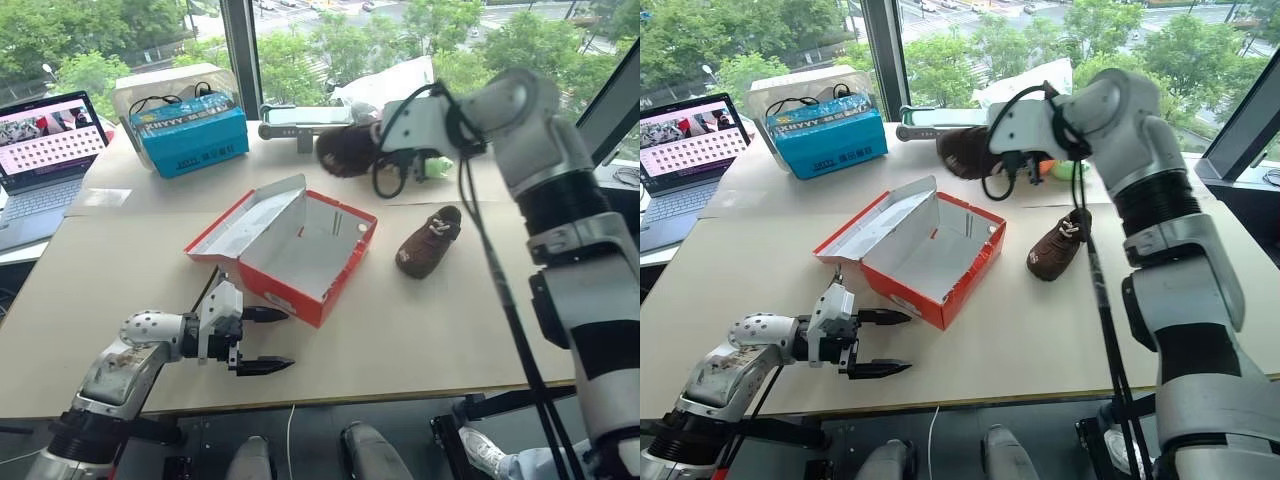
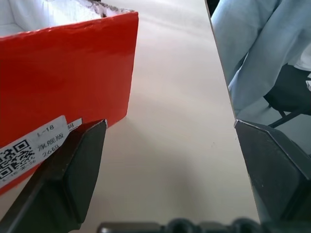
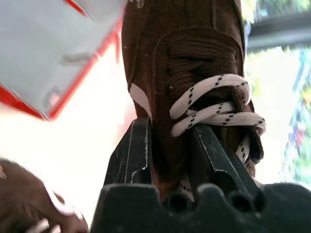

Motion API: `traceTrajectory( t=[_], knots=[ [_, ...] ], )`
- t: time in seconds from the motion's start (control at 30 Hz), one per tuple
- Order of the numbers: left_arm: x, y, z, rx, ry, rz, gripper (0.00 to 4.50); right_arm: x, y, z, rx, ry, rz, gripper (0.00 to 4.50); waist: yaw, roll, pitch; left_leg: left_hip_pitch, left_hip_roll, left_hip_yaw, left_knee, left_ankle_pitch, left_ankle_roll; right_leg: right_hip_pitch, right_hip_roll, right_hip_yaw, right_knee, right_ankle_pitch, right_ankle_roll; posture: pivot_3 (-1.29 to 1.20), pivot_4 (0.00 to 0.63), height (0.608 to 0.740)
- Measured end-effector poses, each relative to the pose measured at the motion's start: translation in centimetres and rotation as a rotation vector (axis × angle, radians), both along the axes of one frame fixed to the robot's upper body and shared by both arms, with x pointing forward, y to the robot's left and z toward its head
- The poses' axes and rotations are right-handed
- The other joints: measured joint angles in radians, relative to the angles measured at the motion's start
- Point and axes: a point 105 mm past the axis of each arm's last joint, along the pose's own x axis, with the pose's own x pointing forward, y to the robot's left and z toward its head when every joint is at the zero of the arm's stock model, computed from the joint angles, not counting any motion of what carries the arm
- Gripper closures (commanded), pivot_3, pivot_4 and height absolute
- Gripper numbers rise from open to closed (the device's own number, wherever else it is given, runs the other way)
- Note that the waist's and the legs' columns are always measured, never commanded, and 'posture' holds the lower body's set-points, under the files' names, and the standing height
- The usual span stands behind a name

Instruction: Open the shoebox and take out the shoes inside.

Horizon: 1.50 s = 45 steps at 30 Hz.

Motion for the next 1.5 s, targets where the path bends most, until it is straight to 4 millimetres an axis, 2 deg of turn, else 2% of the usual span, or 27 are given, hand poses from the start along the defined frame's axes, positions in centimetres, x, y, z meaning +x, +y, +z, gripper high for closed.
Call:
traceTrajectory(
  t=[0.07,0.17,0.27,0.37,0.5,0.57,0.8,0.9,0.97,1.07,1.13,1.33,1.43,1.5],
  knots=[
    [0.0,-0.1,-0.1,0.0,0.003,-0.005,0.0,0.1,-1.9,-0.4,0.025,0.004,-0.069,3.34,0.001,0.0,0.0,0.0,0.0,0.0,0.0,0.0,0.0,0.0,0.0,0.0,0.0,0.0,0.0,0.0,0.15,0.74],
    [0.0,-0.2,-0.1,0.0,0.005,-0.008,0.0,0.3,-4.6,-2.2,0.062,0.056,-0.197,3.34,-0.001,0.0,0.0,0.0,0.0,0.001,0.0,0.0,0.0,0.0,0.0,0.001,0.0,0.0,0.0,0.0,0.15,0.74],
    [0.0,-0.3,-0.1,0.0,0.005,-0.013,0.0,0.2,-8.4,-3.5,0.136,0.085,-0.402,3.34,0.001,0.001,0.001,0.0,0.0,0.001,0.001,0.0,0.0,0.0,0.0,0.001,0.001,0.0,0.0,0.0,0.15,0.74],
    [0.0,-0.3,-0.1,0.001,0.006,-0.014,0.0,0.0,-12.2,-4.0,0.232,0.05,-0.612,3.34,0.001,0.002,0.001,0.0,-0.001,0.001,0.002,0.0,0.0,0.0,0.0,0.002,0.001,0.0,0.0,0.0,0.15,0.74],
    [0.0,-0.3,-0.1,0.001,0.008,-0.015,0.0,-0.6,-15.0,-4.9,0.369,0.024,-0.788,3.34,-0.002,0.002,0.001,0.001,0.0,0.002,0.002,0.0,0.0,0.0,0.0,0.002,0.001,-0.001,0.002,0.0,0.15,0.74],
    [0.0,-0.3,-0.1,0.004,0.009,-0.015,0.0,-0.8,-15.1,-6.0,0.496,0.059,-0.85,3.34,-0.004,0.002,0.001,0.001,0.0,0.002,0.002,0.0,0.0,0.0,0.001,0.003,0.001,-0.002,0.005,0.0,0.15,0.74],
    [-0.1,-0.3,0.0,0.005,0.009,-0.021,0.0,-1.4,-11.8,-10.7,1.01,0.281,-0.998,3.34,-0.003,0.003,0.002,0.0,0.0,0.001,0.006,0.0,0.0,0.001,0.001,0.003,0.002,0.0,0.009,0.0,0.15,0.74],
    [-0.1,-0.4,0.0,0.005,0.008,-0.029,0.0,-1.7,-10.5,-11.6,1.307,0.384,-1.087,3.34,-0.003,0.003,0.002,-0.001,0.0,0.001,0.008,0.0,0.0,0.001,0.001,0.004,0.002,0.001,0.009,0.0,0.15,0.74],
    [-0.1,-0.4,0.1,0.006,0.006,-0.032,0.0,-1.9,-10.7,-11.3,1.421,0.386,-1.151,3.34,-0.002,0.003,0.002,-0.002,0.0,0.001,0.008,0.0,0.0,0.001,0.001,0.003,0.001,0.001,0.01,0.0,0.15,0.74],
    [-0.1,-0.4,0.1,0.006,0.007,-0.032,0.0,-2.4,-11.4,-10.7,1.476,0.336,-1.212,3.34,-0.001,0.003,0.002,-0.002,0.0,0.001,0.008,0.0,0.0,0.001,0.001,0.003,0.001,0.001,0.01,0.0,0.15,0.74],
    [-0.1,-0.4,0.1,0.006,0.007,-0.033,0.0,-2.7,-10.9,-10.9,1.503,0.34,-1.239,3.34,-0.003,0.003,0.002,-0.003,0.0,0.001,0.008,0.0,0.0,0.001,0.001,0.003,0.001,0.001,0.01,0.0,0.15,0.74],
    [-0.1,-0.5,0.1,0.006,0.005,-0.034,0.0,-3.4,-11.8,-10.8,1.498,0.269,-1.326,3.34,-0.003,0.004,0.002,-0.004,0.0,0.001,0.008,0.0,0.0,0.0,0.001,0.003,0.0,0.001,0.01,0.0,0.15,0.74],
    [-0.1,-0.5,0.1,0.006,0.005,-0.035,0.0,-3.9,-12.8,-11.5,1.49,0.232,-1.381,3.34,-0.002,0.004,0.002,-0.004,0.0,0.001,0.008,0.0,0.0,0.0,0.001,0.003,-0.001,0.001,0.011,0.0,0.15,0.74],
    [-0.2,-0.5,0.1,0.007,0.007,-0.035,0.0,-4.4,-13.5,-12.6,1.481,0.227,-1.432,3.34,-0.002,0.004,0.002,-0.005,0.0,0.001,0.008,0.0,0.0,0.0,0.0,0.003,-0.001,0.001,0.011,0.0,0.15,0.74]
  ],
)
